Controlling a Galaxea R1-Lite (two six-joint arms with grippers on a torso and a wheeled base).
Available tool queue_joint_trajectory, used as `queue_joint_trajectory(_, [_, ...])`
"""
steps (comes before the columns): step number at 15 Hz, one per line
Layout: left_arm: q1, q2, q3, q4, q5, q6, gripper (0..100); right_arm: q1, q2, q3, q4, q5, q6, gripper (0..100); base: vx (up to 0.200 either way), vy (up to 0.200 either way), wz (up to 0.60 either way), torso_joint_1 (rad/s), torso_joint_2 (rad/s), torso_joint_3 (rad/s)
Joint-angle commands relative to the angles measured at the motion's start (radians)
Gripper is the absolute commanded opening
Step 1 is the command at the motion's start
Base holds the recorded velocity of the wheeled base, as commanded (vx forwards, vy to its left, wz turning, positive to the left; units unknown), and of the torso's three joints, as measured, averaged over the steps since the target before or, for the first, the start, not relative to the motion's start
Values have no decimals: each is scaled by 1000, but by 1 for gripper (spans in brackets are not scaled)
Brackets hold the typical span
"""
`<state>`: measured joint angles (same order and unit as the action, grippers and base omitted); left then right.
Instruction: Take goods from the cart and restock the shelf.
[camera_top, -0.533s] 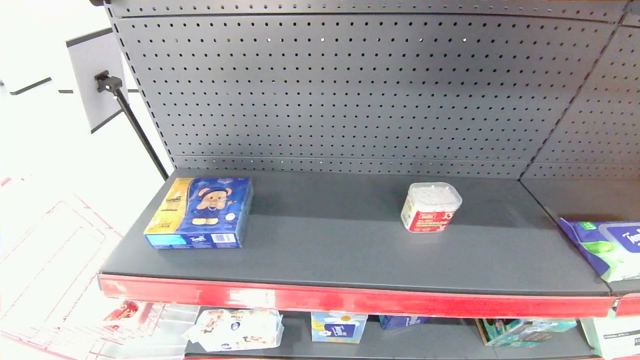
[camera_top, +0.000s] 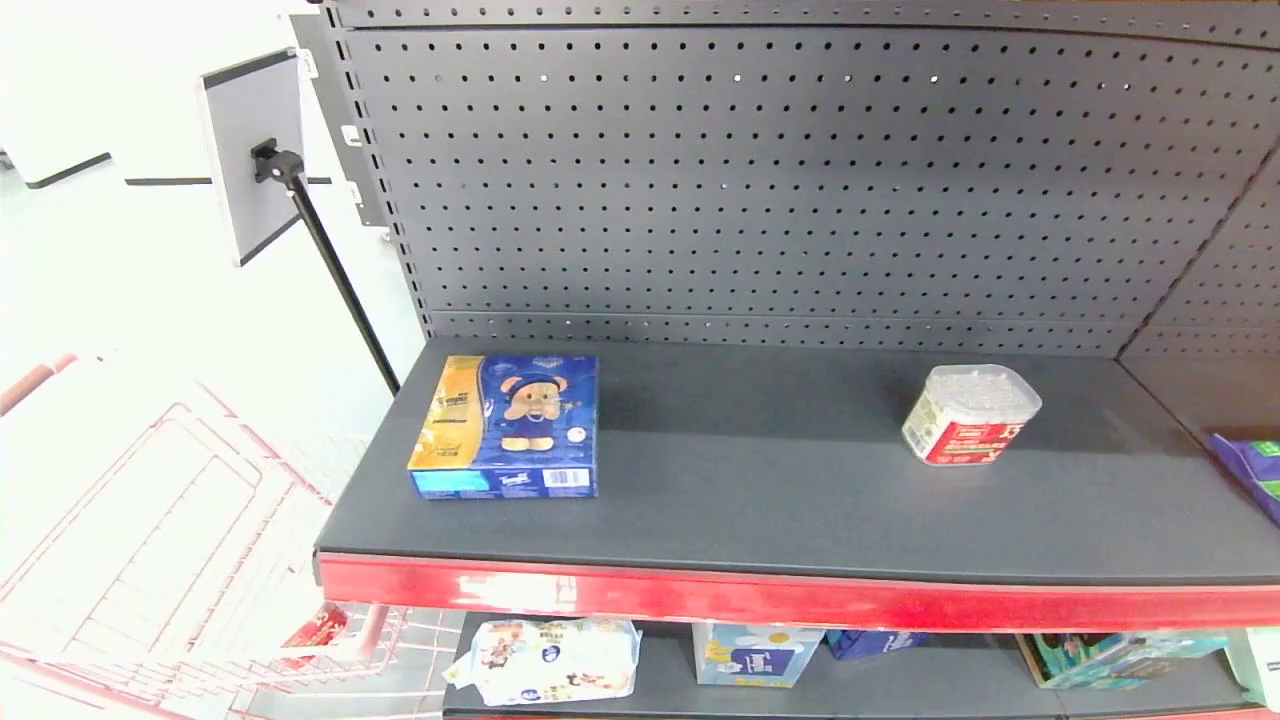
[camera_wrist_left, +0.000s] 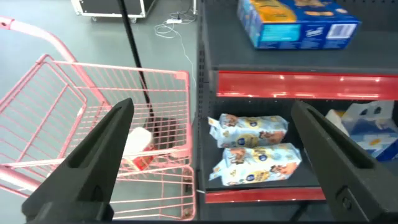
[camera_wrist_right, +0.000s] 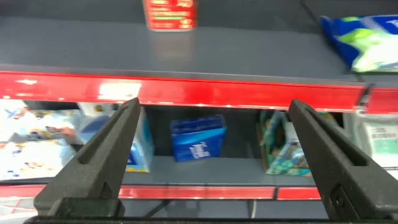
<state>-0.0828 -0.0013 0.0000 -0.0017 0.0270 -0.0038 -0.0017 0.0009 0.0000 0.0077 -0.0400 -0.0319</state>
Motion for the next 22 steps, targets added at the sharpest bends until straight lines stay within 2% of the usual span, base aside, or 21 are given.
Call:
queue_joint_trajectory(1, [0,1,0,0,1,-1,100,0,1,0,0,0,0,100,0,200,0,7,2,-2])
queue_joint_trajectory(22, [0,1,0,0,1,-1,100,0,1,0,0,0,0,100,0,200,0,3,2,3])
